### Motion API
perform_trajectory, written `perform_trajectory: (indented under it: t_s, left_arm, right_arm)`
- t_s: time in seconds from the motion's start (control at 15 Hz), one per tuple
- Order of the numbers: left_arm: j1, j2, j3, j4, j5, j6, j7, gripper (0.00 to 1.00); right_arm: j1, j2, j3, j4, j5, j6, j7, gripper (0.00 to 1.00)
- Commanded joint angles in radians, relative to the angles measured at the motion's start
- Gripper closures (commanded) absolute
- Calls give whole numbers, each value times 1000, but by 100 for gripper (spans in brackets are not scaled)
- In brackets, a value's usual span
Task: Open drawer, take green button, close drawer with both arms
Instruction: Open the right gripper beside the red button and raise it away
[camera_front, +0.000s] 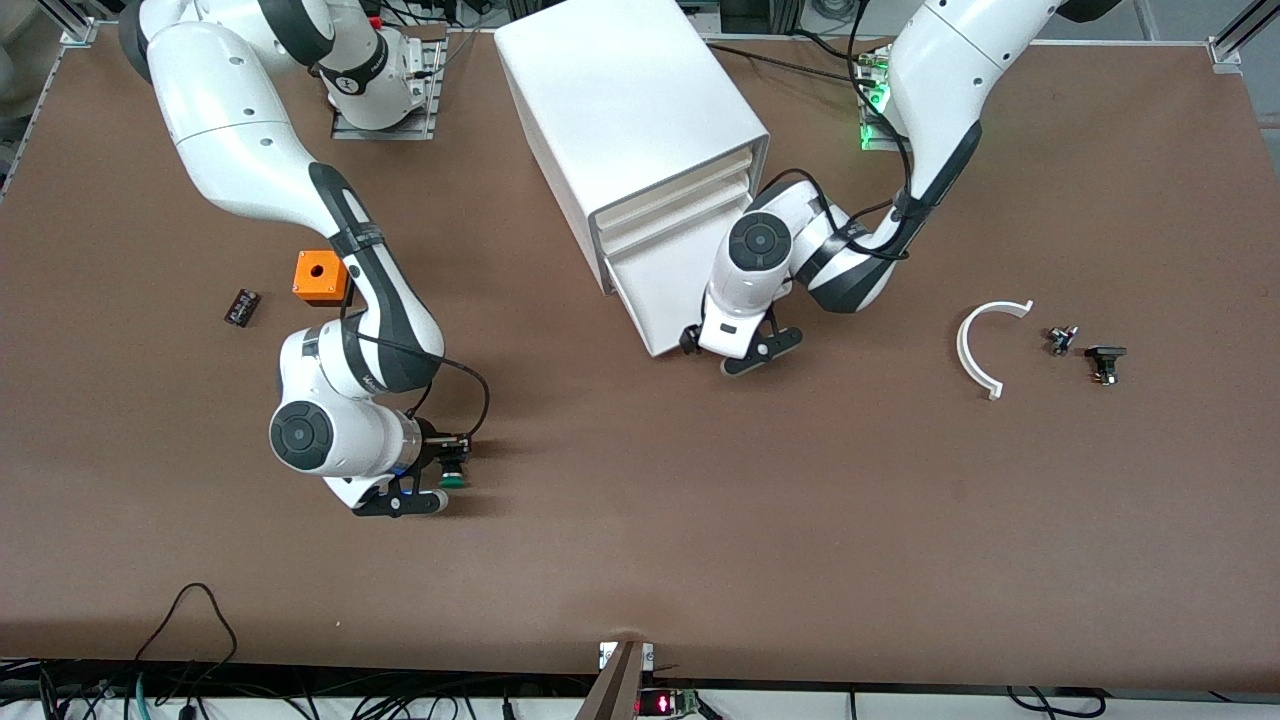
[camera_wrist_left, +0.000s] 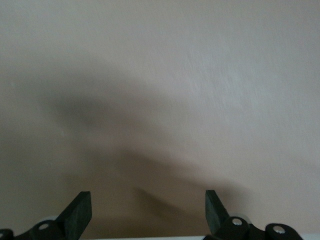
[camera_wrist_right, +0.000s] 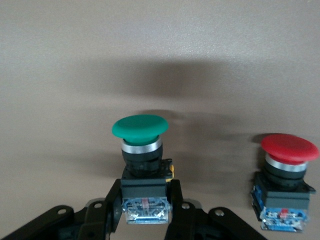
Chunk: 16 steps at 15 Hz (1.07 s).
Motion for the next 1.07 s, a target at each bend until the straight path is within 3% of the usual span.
perform_trajectory:
  t_s: [0.0, 0.4, 1.0]
  left_arm:
    - [115, -11, -124, -57, 16, -2, -11, 0]
    - [124, -1, -192, -89, 5, -10, -20, 0]
    - [93, 13, -220, -105, -3, -22, -43, 0]
  right_arm:
    - [-12, -9, 7, -7, 12, 13, -2, 0]
    - [-23, -106, 7, 2, 3, -3, -19, 0]
    - [-36, -362, 4, -1, -49, -235, -7, 0]
